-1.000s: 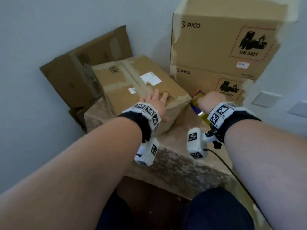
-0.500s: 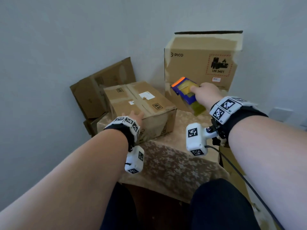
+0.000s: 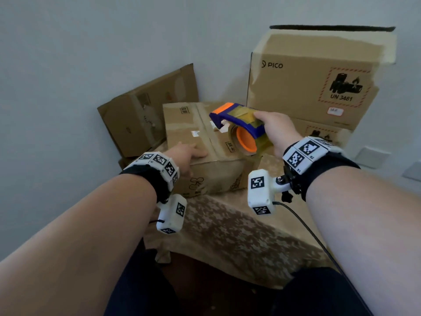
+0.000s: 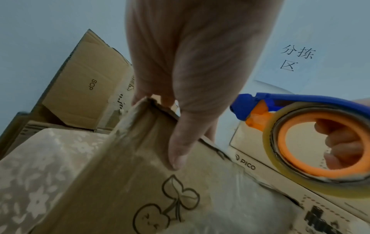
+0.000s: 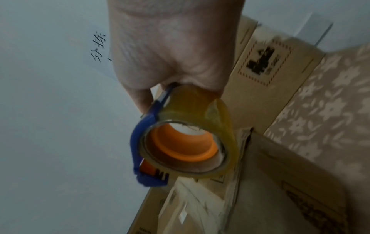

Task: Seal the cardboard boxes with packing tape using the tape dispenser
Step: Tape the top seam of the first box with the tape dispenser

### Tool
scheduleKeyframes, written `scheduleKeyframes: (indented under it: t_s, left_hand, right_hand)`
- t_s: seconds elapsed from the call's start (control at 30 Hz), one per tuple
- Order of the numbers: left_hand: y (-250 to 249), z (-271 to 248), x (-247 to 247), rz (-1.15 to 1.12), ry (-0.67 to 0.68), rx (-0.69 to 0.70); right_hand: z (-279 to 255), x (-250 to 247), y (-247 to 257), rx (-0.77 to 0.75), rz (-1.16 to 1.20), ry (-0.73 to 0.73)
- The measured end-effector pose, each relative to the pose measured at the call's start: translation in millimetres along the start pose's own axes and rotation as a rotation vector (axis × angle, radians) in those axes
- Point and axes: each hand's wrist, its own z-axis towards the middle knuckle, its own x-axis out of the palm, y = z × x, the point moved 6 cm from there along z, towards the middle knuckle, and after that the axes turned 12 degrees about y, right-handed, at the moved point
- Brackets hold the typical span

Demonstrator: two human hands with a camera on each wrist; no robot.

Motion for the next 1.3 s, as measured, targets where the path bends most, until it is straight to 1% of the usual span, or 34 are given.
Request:
scheduleKeyframes:
  t_s: [0.1,0.2,0.27,0.33,0.37,0.43,0.5,0.53,0.6,0.67,0.7,0.77,0.83,1.03,1.2,1.3]
  left_hand:
    - [16.9,11.8,-12.8,0.014,0.016,0.063]
    - [30.4,20.0,-21.1,0.030,0.047,0.080]
    - [38.5,26.4,-24.2,0.000,0.032,0.073]
    - [45.2,30.1,-26.8,-0.086,-0.014,0.053]
    - [47.4,31.2,-29.1,-0.165,-0.055,0.048]
    - [49.9,32.8,-32.6,-0.315,-0.091,0.021]
    - [52.4,37.3,-31.7,-0.400,-0.064,-0.063]
    - [53.7,38.7,-30.9,-0.436,-0.060,-0.127]
    - [56.1,42.9,-29.4,-0.507,-0.082,-0.242]
    - [54.7,45.4,-25.6,-0.565,-0.078,-0.310]
    - [54.0,46.1,-24.0,-0.576,-0.085,-0.323]
    - [50.9,44.7,-20.6,-0.576,-0.094,-0.349]
    - [46.9,40.3,-15.8,-0.557,-0.088,-0.366]
    - [31.6,21.7,-3.6,-0.518,-0.053,-0.364]
    - [28.7,-2.0,5.4,-0.457,-0.037,-0.355]
    - [27.4,-14.8,4.0,-0.381,-0.054,-0.294]
  right_hand:
    - [19.7,20.8,-4.9,0.028,0.098,0.035]
    - [32.6,36.2,-10.5,0.051,0.126,0.072]
    - [38.6,40.1,-14.1,0.084,0.179,0.067]
    - [43.4,41.0,-17.5,0.114,0.235,0.056]
    - [45.1,40.8,-18.6,0.127,0.258,0.050]
    - [49.4,38.5,-21.5,0.146,0.290,0.013]
    - [53.1,33.9,-24.6,0.176,0.303,-0.034]
    - [55.2,31.3,-27.7,0.195,0.308,-0.047]
    - [54.8,26.9,-33.8,0.257,0.320,-0.047]
    - [51.2,24.2,-39.8,0.302,0.346,-0.002]
    - [49.3,24.8,-43.2,0.324,0.399,0.028]
    - [44.2,24.5,-48.5,0.347,0.488,0.064]
    - [38.6,22.3,-50.9,0.343,0.511,0.078]
    - [9.7,9.3,-56.5,0.358,0.484,0.090]
    - [-16.6,12.7,-54.7,0.398,0.416,0.189]
    - [-28.1,19.3,-48.0,0.383,0.400,0.231]
